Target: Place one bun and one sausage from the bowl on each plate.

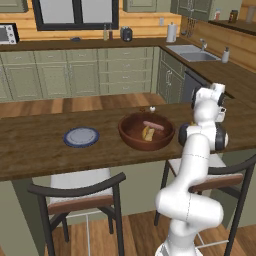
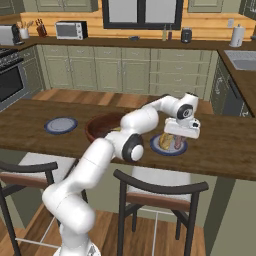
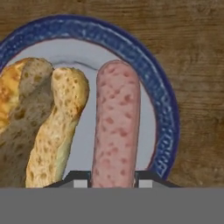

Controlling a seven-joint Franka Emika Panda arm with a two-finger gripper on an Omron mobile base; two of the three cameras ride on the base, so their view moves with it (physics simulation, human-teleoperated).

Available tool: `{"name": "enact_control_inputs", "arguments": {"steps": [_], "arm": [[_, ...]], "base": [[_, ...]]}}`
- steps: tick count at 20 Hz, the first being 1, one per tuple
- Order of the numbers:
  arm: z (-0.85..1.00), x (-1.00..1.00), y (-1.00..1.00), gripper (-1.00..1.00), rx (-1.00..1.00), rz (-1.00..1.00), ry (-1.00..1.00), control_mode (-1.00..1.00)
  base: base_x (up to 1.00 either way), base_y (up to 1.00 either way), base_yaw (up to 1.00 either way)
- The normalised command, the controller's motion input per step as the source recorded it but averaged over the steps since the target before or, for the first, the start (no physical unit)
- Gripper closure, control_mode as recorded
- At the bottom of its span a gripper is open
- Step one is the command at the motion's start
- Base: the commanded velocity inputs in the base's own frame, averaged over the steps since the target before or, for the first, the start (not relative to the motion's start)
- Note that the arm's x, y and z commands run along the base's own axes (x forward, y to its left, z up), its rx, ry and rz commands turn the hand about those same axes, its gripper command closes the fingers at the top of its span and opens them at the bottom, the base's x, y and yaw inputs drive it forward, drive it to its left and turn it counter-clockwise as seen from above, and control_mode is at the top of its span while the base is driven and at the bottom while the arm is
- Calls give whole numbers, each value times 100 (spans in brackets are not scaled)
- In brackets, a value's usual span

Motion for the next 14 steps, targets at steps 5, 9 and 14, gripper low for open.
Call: {"name": "enact_control_inputs", "arguments": {"steps": [5,9,14], "arm": [[2,-20,5,-100,0,0,-1,-100],[12,-81,34,-100,-2,2,-25,-100],[0,-100,24,-100,-9,6,-53,-100]], "base": [[0,0,0],[0,0,0],[0,0,0]]}}
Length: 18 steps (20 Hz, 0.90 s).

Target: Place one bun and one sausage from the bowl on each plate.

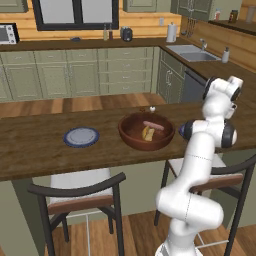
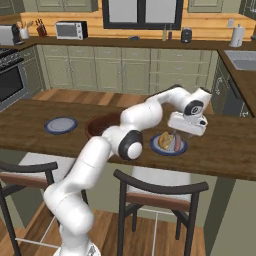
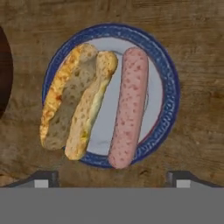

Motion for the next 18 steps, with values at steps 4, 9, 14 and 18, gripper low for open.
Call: {"name": "enact_control_inputs", "arguments": {"steps": [4,9,14,18], "arm": [[-18,-75,33,-100,-16,13,-62,-100],[4,-32,95,-100,-10,7,-19,-100],[33,11,90,-100,0,0,1,-100],[48,4,88,-100,0,0,7,-100]], "base": [[0,0,0],[0,0,0],[0,0,0],[0,0,0]]}}
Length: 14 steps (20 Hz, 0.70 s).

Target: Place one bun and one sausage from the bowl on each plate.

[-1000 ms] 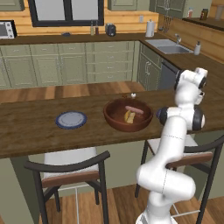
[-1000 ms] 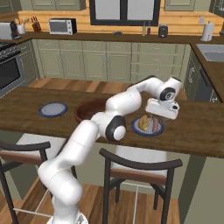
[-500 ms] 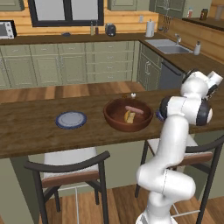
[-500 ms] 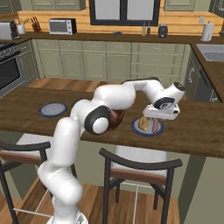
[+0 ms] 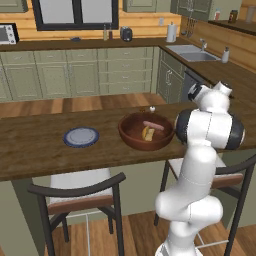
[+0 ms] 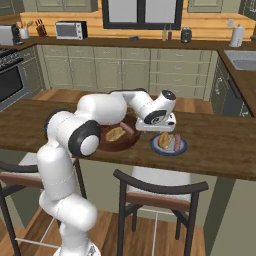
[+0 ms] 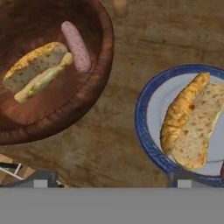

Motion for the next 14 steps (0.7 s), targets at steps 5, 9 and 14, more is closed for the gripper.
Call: {"name": "enact_control_inputs", "arguments": {"steps": [5,9,14], "arm": [[42,0,91,-100,0,-4,15,-100],[0,-1,100,-100,0,-11,17,-100],[1,0,88,-100,0,-10,10,-100]], "base": [[0,0,0],[0,0,0],[0,0,0]]}}
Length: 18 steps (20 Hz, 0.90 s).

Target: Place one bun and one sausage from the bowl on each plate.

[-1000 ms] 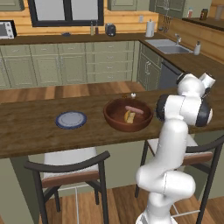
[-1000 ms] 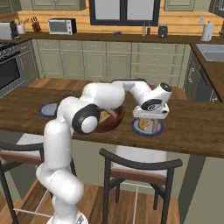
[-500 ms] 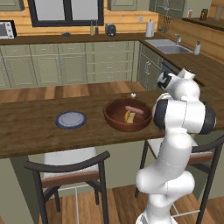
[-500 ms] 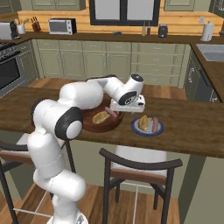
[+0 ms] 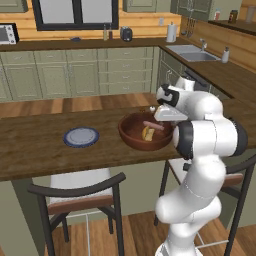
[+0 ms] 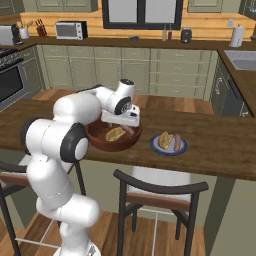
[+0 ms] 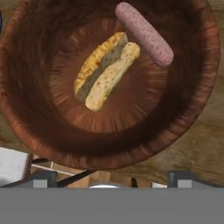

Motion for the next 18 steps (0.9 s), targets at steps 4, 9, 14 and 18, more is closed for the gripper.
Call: {"name": "enact_control_inputs", "arguments": {"steps": [4,9,14,18], "arm": [[-9,4,43,-100,0,-4,1,-100],[-8,17,13,-100,0,0,0,-100],[-2,24,0,-100,0,0,0,-100],[-4,14,1,-100,0,0,0,-100]], "base": [[0,0,0],[0,0,0],[0,0,0],[0,0,0]]}}
